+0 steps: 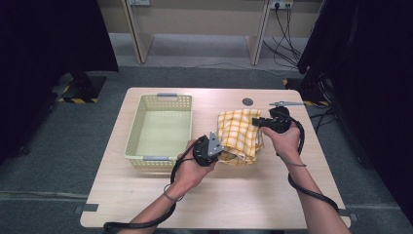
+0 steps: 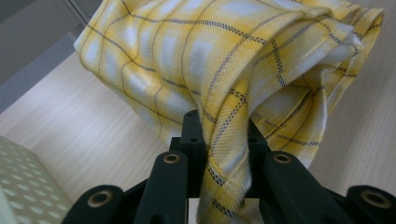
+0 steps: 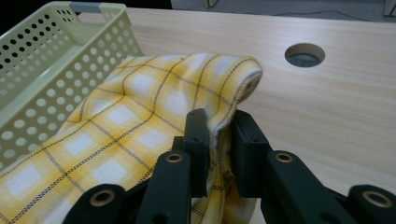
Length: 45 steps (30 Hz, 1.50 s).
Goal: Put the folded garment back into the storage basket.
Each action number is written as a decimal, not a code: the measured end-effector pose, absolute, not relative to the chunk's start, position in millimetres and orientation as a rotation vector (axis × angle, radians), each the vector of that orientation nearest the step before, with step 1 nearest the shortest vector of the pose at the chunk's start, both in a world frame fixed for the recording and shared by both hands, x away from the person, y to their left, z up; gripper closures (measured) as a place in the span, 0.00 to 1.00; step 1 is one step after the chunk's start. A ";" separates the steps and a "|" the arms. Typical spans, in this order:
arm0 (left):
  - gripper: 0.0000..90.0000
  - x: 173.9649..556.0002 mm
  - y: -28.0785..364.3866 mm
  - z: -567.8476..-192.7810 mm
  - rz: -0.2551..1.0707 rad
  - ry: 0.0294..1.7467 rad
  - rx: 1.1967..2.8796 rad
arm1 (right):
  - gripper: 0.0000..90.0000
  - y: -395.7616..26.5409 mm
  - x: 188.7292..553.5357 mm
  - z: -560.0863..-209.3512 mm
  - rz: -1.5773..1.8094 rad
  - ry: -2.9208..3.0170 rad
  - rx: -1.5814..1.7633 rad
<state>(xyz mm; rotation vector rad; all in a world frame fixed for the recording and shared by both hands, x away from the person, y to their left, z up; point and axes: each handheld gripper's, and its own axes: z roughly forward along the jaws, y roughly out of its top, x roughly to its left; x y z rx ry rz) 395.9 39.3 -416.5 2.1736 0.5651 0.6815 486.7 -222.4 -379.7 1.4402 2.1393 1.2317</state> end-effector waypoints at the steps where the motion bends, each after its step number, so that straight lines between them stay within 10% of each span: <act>1: 0.85 395.7 40.1 -414.3 0.684 0.565 2.172 | 0.87 -221.5 486.3 -376.7 1.236 2.138 1.432; 45: 0.85 395.0 94.7 -360.9 0.816 0.614 2.112 | 0.87 -163.6 499.9 -312.5 1.334 2.140 1.297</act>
